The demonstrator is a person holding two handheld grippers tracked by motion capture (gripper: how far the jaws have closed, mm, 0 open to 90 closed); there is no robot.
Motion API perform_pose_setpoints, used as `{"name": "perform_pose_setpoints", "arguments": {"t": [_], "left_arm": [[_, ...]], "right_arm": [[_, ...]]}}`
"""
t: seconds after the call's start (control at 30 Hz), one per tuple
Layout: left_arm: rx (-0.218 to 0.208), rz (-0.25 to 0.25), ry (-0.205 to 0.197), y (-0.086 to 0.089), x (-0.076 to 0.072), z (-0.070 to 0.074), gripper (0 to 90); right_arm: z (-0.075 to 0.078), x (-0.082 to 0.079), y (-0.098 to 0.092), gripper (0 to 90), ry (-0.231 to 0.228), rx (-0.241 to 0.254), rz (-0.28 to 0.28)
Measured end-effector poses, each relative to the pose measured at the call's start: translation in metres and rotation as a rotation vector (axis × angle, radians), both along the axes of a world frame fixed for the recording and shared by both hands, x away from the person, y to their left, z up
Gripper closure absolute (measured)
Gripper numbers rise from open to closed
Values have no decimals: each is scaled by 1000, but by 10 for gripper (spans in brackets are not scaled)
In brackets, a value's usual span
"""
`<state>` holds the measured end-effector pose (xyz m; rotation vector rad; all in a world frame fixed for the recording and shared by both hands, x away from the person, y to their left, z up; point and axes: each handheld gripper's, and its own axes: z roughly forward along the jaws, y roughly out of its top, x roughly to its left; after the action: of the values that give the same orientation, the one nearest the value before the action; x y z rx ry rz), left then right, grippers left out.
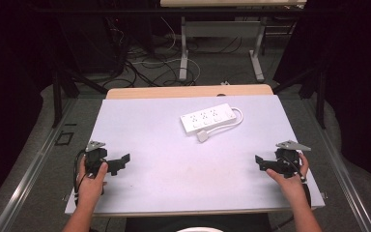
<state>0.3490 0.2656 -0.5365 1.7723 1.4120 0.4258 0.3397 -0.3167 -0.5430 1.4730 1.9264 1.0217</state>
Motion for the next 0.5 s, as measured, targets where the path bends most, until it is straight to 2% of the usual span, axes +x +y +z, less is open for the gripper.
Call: {"name": "perform_pose_setpoints", "arguments": {"t": [0.1, 0.13, 0.23, 0.3, 0.5], "left_arm": [[17, -6, 3, 1, 0, 1, 3], [37, -14, 13, 1, -1, 2, 3], [39, -8, 10, 0, -1, 1, 4], [39, -6, 11, 0, -1, 2, 4], [65, -13, 33, -1, 0, 3, 7]], "right_arm": [[-1, 2, 2, 54, 12, -11, 12], [-1, 3, 2, 66, 21, -24, 18], [0, 6, 5, 75, 38, -41, 30], [0, 8, 8, 75, 45, -36, 37], [3, 13, 16, 75, 68, -57, 68]]}}
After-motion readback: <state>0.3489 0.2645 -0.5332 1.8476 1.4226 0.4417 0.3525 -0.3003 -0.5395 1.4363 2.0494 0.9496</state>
